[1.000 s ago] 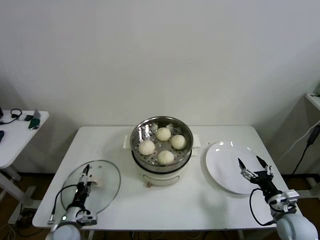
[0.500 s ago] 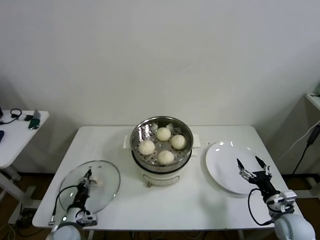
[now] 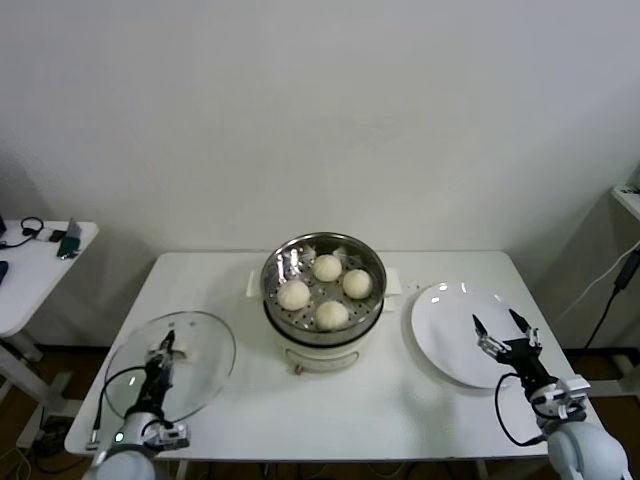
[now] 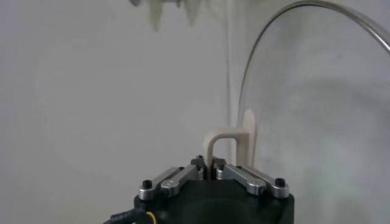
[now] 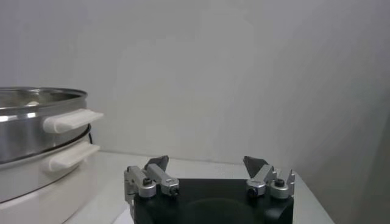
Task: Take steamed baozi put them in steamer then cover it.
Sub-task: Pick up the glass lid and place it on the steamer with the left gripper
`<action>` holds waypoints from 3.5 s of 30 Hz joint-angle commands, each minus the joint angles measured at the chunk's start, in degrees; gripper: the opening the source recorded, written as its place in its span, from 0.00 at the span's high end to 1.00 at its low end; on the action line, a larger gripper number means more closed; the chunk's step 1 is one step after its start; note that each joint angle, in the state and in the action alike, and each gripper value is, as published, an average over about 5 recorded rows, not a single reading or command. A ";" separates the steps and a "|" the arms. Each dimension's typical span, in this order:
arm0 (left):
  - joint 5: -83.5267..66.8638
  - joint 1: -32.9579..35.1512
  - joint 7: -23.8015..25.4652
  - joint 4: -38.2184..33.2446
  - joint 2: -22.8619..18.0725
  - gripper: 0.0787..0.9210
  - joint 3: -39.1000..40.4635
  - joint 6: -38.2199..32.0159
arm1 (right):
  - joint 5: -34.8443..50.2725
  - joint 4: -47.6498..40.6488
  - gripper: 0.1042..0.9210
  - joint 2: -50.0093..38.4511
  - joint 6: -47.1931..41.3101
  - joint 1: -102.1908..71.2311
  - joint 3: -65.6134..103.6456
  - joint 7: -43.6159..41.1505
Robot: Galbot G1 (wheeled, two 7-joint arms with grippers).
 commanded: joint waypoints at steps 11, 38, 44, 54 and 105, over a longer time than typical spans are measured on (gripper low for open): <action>-6.78 4.51 3.95 -29.77 14.17 0.92 5.28 26.95 | -1.55 -2.89 0.12 -1.29 0.48 5.03 -3.93 0.16; 8.75 -34.05 26.07 -16.21 2.08 0.92 42.27 39.31 | -5.21 -9.57 0.12 0.33 2.46 9.65 -6.95 -0.35; 11.58 -37.59 27.56 -11.38 -4.10 0.92 45.80 39.31 | -5.24 -9.93 0.12 0.33 2.90 9.18 -5.92 -0.42; 14.07 -38.53 27.78 -3.91 -12.00 0.92 47.24 39.31 | -5.54 -10.70 0.12 0.53 3.90 8.50 -5.09 -0.90; 12.36 -37.93 24.33 6.17 -14.21 0.92 44.67 39.31 | -6.72 -13.05 0.12 1.80 5.76 8.67 -3.94 -3.07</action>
